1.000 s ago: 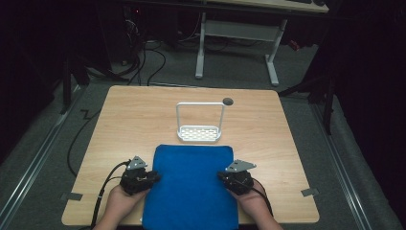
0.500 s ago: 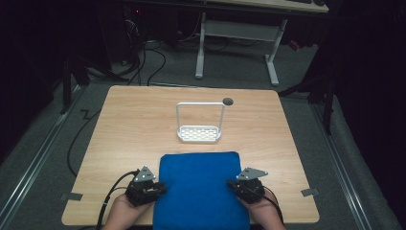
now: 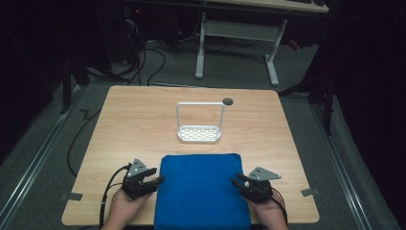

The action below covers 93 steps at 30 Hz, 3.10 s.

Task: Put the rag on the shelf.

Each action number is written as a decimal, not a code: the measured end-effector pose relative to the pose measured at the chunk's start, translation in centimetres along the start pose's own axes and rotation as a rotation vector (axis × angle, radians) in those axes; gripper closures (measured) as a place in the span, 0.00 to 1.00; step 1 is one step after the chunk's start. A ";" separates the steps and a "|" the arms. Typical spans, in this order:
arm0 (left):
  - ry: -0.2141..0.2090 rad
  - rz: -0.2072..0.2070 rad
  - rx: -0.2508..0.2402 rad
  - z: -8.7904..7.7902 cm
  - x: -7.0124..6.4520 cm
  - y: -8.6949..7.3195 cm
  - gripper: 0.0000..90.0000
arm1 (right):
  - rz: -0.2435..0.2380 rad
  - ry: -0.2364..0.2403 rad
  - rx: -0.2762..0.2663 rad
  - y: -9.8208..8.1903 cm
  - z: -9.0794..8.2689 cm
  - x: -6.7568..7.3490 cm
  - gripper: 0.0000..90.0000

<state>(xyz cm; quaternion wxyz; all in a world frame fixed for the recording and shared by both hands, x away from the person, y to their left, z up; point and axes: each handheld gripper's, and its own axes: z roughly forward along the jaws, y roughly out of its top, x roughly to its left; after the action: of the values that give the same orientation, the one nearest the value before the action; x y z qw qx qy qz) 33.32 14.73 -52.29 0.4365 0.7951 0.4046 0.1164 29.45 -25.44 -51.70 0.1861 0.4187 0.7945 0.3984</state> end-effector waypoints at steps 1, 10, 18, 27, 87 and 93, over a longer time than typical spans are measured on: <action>0.012 -0.017 -0.001 0.1 0.2 0.1 0.54 | 0.008 -0.003 -0.003 0.0 0.0 -0.1 0.72; 0.046 -0.128 0.019 1.3 2.5 0.9 0.45 | 0.046 -0.027 -0.023 0.2 -0.2 -0.7 0.74; 0.058 -0.085 0.020 3.3 2.3 2.6 0.47 | 0.039 -0.023 -0.040 0.1 -0.4 -0.8 0.72; 0.094 -0.058 0.055 5.5 2.2 3.4 0.66 | 0.045 -0.012 -0.041 0.1 -0.3 -1.0 0.71; 0.039 -0.044 0.033 5.2 2.1 2.8 0.97 | 0.047 -0.111 0.076 3.5 6.3 -3.3 0.97; 0.024 -0.052 -0.006 4.8 2.2 2.7 0.97 | 0.016 -0.118 0.019 4.0 5.4 -2.7 0.97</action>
<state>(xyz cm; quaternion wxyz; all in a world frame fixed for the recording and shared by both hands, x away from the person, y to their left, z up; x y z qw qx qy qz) 38.77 12.74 -53.38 0.4367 0.7816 0.4301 0.1156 36.49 -23.74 -51.99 0.2254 0.4497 0.7825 0.3669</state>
